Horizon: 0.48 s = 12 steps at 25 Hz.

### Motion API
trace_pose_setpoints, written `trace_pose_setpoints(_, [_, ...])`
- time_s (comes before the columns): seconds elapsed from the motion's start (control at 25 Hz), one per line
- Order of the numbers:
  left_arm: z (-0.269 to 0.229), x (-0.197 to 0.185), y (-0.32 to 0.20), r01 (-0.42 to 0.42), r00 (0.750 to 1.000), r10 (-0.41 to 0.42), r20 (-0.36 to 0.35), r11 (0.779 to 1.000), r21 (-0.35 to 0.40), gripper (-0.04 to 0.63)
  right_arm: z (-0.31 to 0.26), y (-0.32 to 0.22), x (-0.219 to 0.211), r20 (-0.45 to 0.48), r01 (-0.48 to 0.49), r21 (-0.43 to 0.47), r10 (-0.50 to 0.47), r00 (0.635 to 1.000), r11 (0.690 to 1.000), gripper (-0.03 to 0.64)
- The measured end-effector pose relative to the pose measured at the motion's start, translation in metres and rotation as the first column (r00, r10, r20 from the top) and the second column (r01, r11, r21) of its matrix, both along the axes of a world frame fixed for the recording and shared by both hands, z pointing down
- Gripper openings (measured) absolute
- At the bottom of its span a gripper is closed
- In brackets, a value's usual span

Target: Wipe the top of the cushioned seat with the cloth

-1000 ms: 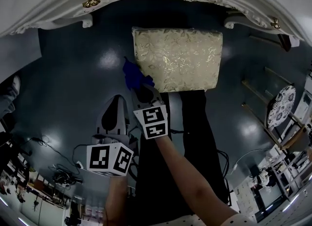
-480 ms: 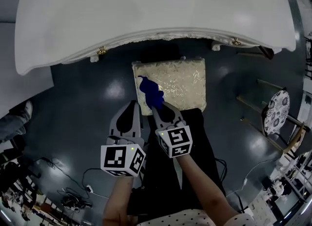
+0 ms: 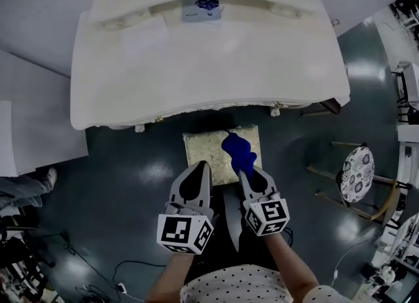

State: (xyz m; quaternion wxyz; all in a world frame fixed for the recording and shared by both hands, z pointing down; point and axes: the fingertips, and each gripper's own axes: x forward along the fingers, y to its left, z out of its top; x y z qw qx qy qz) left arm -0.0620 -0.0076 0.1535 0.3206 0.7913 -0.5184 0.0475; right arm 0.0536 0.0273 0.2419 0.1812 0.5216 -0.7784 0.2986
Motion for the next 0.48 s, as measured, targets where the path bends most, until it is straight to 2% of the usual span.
trace_pose_setpoints(0.24, [-0.063,0.015,0.003,-0.047,0.999,0.048,-0.003,0.994,0.096,-0.003,-0.090,0.002,0.032,-0.017,-0.065,0.112,0.067,0.998,0.992,0.058])
trace_pose_setpoints(0.36, [-0.092,0.020,0.009,-0.095,0.995,0.092,0.024,0.982,0.161,-0.003,-0.129,0.004,0.042,-0.005,-0.101,0.166,0.104,0.995,0.981,0.058])
trace_pose_setpoints(0.48, [-0.117,0.019,0.014,-0.108,0.994,0.099,0.050,0.969,0.222,-0.003,-0.165,0.008,0.045,0.018,-0.113,0.235,0.112,0.994,0.965,0.058])
